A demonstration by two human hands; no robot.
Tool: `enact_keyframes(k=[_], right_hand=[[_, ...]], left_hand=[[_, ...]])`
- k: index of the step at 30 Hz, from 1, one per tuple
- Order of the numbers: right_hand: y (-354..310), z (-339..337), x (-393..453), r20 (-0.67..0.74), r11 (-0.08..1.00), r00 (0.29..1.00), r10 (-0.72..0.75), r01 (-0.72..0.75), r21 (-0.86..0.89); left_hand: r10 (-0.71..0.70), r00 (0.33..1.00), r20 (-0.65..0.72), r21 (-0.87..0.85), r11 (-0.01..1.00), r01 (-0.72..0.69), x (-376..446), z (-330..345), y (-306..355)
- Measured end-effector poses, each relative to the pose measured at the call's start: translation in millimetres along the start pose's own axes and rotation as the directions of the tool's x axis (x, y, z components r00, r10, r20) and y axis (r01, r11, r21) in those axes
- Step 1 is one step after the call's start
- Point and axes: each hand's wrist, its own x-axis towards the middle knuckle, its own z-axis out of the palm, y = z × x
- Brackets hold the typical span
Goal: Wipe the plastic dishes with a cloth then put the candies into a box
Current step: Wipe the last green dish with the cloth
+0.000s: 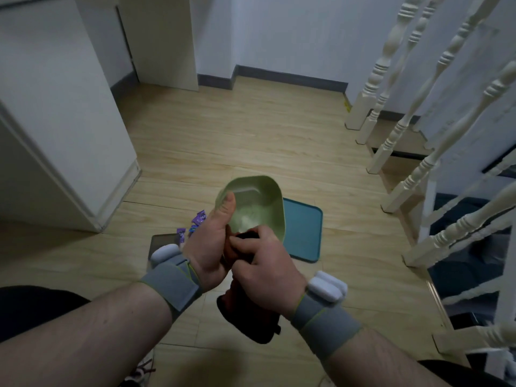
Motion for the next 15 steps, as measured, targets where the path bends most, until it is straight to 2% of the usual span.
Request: enact_keyframes(k=[2,4,7,10,13,15], right_hand=[[2.0,1.4,2.7,-0.015,0.994,1.0,-0.025,0.026,0.103],[5.4,2.6,2.4,-0.027,0.995,0.997,-0.077,0.078,0.066],[10.3,4.8,-0.6,-0.003,0.972,0.993,-0.116,0.112,-0.207],[16.8,5.7,-1.9,-0.055,0.874,0.986,-0.158,0.114,-0.473],[28.2,-2.6,-0.4,-0.102,0.817,0.987,-0.125,0.044,-0.575],[34.9,-8.9,-1.5,-0.13,0.822,0.988,-0.079,-0.009,-0.569]], left_hand=[[0.036,0.999,-0.014,0.014,0.999,-0.035,0.9,-0.8,0.8],[0.04,0.999,-0.009,0.02,0.999,-0.04,1.0,-0.9,3.8],[0.028,0.999,-0.027,0.025,0.999,-0.027,-0.9,-0.7,8.8],[-0.031,0.998,-0.048,0.019,0.999,0.032,-3.0,-1.7,12.4],[-0.097,0.994,-0.056,0.046,0.994,0.099,-3.8,-7.1,20.6],[-0.162,0.986,-0.043,0.111,0.98,0.166,-4.4,-11.1,26.4]])
